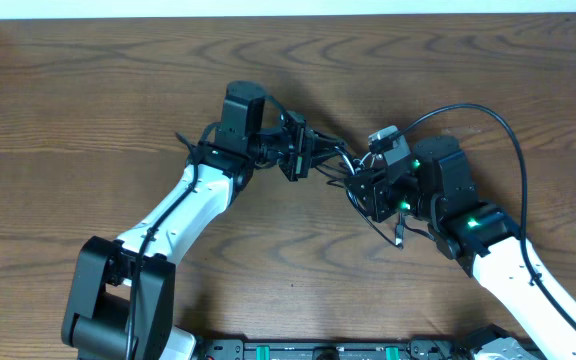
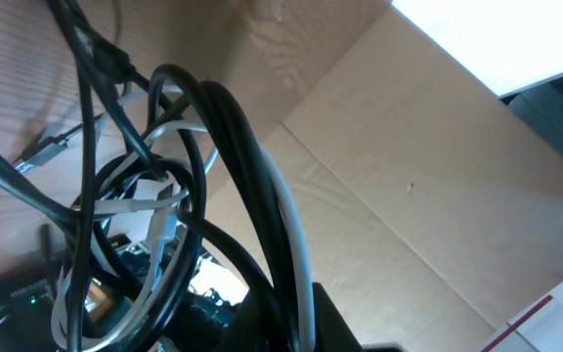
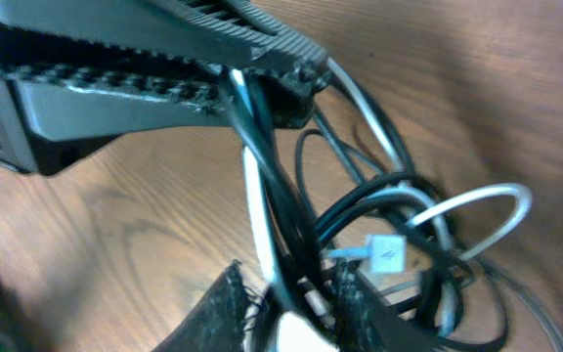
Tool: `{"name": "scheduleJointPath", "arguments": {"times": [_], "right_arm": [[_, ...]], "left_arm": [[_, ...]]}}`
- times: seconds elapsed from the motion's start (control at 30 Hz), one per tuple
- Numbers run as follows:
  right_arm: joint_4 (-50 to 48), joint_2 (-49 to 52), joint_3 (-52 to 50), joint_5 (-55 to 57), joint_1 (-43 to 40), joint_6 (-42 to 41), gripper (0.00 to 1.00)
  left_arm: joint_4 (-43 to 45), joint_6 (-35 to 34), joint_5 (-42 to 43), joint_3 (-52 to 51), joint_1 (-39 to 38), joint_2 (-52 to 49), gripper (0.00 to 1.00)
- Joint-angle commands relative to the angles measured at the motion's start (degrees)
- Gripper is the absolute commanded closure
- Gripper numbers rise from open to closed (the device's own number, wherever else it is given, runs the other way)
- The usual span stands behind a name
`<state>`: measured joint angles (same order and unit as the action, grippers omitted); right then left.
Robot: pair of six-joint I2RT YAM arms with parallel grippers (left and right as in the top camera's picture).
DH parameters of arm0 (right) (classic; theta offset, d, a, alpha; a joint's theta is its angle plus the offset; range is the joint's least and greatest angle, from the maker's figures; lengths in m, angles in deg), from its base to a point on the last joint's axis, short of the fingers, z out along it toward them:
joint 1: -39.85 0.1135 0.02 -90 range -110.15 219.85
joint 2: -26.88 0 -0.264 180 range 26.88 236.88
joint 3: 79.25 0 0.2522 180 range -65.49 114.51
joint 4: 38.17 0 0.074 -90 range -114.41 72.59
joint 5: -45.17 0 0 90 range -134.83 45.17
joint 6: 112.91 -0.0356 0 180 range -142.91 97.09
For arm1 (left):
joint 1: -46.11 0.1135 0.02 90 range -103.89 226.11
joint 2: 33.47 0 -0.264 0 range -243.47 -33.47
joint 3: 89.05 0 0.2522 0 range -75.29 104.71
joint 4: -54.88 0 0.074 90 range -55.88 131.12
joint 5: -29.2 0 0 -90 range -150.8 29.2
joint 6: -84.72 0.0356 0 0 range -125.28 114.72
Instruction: Untangle cables
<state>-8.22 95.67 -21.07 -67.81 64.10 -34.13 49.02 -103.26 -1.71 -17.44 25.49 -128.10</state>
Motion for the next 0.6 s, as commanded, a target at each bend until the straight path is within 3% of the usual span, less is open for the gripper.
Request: {"name": "scheduleJointPath", "arguments": {"times": [0.0, 0.13, 0.23, 0.27, 0.3, 0.37, 0.43, 0.57], "right_arm": [[-0.5, 0.3, 0.8, 2.0, 0.4, -1.1, 0.97], [-1.7, -0.1, 0.8, 1.4, 0.1, -3.0, 0.99], [-2.6, -0.7, 0.8, 0.9, 0.1, -4.0, 0.99], [-2.7, -1.0, 0.8, 0.6, 0.1, -4.1, 0.99], [-2.8, -1.3, 0.8, 0.2, 0.1, -4.1, 0.99], [-2.8, -1.6, 0.8, -0.5, 0.1, -4.2, 0.99], [-2.7, -1.5, 0.8, -1.2, 0.3, -4.2, 0.86], [-2.8, -1.1, 0.8, -0.9, 0.3, -3.9, 0.80]], "left_arm": [[0.3, -0.8, 2.0, 2.0, -0.3, 2.1, 0.92], [0.3, 5.9, 0.5, 2.0, 0.2, 2.1, 0.92], [0.3, 12.7, 0.3, 2.0, 0.2, 2.1, 0.84], [0.2, 14.6, 0.3, 2.0, 0.2, 2.1, 0.84], [0.2, 16.2, 0.5, 2.0, 0.2, 2.1, 0.92], [0.0, 15.6, 0.7, 2.0, 0.2, 2.1, 0.92], [0.1, 12.9, 0.9, 2.0, -0.1, 2.1, 0.92], [0.1, 8.2, 0.9, 2.0, -0.8, 2.1, 0.92]]}}
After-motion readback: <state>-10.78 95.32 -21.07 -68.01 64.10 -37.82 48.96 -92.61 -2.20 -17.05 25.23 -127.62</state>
